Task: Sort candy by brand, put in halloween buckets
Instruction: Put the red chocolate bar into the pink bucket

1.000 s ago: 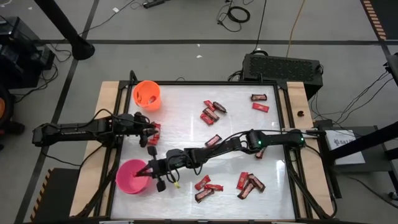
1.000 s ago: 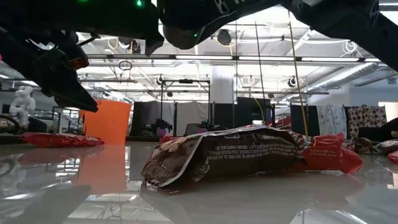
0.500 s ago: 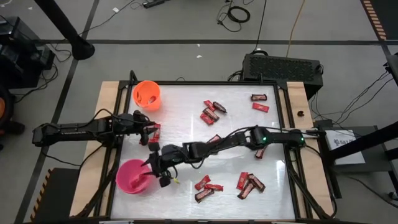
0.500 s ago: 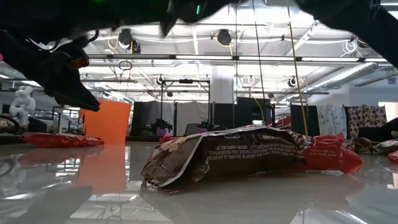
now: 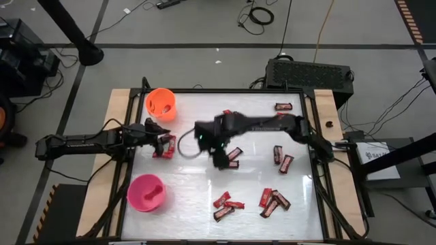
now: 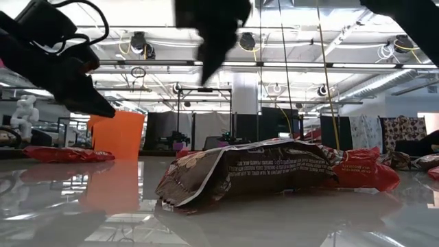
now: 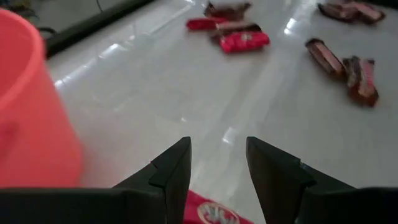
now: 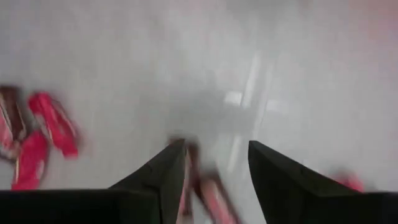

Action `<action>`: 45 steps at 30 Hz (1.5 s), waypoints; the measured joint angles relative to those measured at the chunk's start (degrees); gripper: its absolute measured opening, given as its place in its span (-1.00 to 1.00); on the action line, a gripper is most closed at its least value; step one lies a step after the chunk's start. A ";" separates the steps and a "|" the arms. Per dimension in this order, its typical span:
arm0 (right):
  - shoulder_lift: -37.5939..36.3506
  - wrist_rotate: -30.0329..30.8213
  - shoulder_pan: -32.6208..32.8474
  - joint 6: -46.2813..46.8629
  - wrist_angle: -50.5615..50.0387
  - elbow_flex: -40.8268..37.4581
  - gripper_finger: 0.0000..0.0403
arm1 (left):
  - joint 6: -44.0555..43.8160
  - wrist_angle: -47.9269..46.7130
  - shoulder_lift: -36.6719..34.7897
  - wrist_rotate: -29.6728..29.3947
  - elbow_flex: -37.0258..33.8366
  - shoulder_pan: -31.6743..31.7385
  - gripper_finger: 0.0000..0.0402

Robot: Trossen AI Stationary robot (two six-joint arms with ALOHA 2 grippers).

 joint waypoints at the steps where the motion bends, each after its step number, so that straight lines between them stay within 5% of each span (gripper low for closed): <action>1: -0.40 0.03 -1.09 1.09 -2.07 -0.01 -0.17 | 0.01 0.92 0.00 -0.48 0.00 0.02 -0.20; 11: -1.20 0.16 -10.78 2.69 -5.08 -0.04 -0.17 | 1.34 10.79 -0.02 4.08 0.00 0.00 -0.20; 17: -1.26 0.81 -15.59 -0.75 5.77 -1.91 -0.17 | 3.83 10.90 -0.02 4.30 0.00 0.00 -0.20; 22: -0.76 8.75 -20.39 0.05 14.44 -6.97 -0.17 | 7.24 11.09 -0.01 4.14 0.00 0.00 -0.20; 28: -0.43 8.27 -26.60 6.47 24.52 -15.42 -0.17 | 9.24 11.02 0.22 3.97 0.00 0.00 -0.20; 32: -0.43 1.56 -29.73 10.91 29.00 -19.00 -0.17 | 11.06 10.96 0.29 3.90 0.00 0.00 -0.20; 41: -0.48 -1.76 -31.88 16.88 26.65 -19.96 -0.17 | 13.25 13.07 0.50 2.44 0.00 0.00 -0.20; 45: 0.37 0.95 -29.28 17.02 26.22 -19.86 -0.17 | 8.29 5.80 0.55 3.29 -0.02 0.00 -0.20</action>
